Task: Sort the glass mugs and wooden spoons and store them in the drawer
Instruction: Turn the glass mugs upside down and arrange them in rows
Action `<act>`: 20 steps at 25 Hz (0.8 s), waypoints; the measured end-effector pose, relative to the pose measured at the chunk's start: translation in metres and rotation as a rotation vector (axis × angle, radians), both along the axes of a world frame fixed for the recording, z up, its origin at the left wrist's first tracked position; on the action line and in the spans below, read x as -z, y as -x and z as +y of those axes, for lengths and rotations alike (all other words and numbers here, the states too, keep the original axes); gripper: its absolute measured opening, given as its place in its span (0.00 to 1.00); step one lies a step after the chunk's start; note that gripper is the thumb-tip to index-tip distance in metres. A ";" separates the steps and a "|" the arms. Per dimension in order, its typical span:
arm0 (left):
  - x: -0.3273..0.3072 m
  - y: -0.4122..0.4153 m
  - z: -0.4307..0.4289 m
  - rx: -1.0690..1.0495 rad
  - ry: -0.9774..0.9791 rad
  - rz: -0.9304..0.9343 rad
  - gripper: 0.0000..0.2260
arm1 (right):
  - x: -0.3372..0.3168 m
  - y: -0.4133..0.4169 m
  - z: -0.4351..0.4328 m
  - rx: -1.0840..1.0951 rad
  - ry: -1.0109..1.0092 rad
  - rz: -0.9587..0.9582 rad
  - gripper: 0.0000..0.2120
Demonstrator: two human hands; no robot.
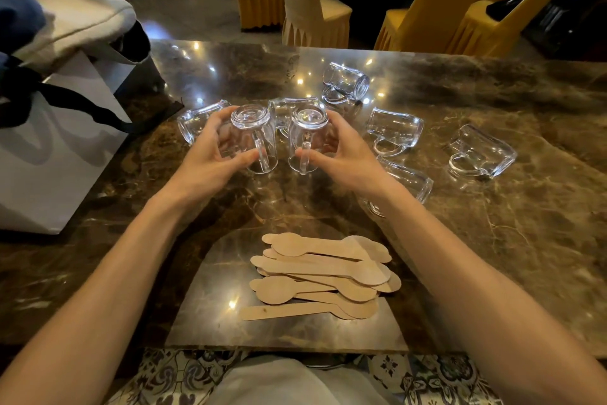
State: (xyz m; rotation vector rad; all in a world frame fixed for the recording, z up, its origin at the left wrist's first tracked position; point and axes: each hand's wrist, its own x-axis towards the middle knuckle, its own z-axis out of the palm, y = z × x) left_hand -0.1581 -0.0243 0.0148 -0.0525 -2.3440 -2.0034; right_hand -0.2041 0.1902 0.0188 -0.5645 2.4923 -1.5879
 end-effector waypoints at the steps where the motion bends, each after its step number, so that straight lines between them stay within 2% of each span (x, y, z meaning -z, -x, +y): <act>1: 0.002 0.000 -0.001 0.016 0.006 -0.006 0.30 | 0.003 0.000 0.000 -0.004 -0.007 -0.005 0.32; 9: 0.018 0.005 -0.005 0.081 0.056 -0.011 0.35 | 0.014 0.004 -0.002 -0.029 -0.026 -0.005 0.31; 20: 0.029 0.008 -0.008 0.095 0.062 -0.004 0.31 | 0.022 0.003 -0.002 -0.035 -0.041 -0.049 0.32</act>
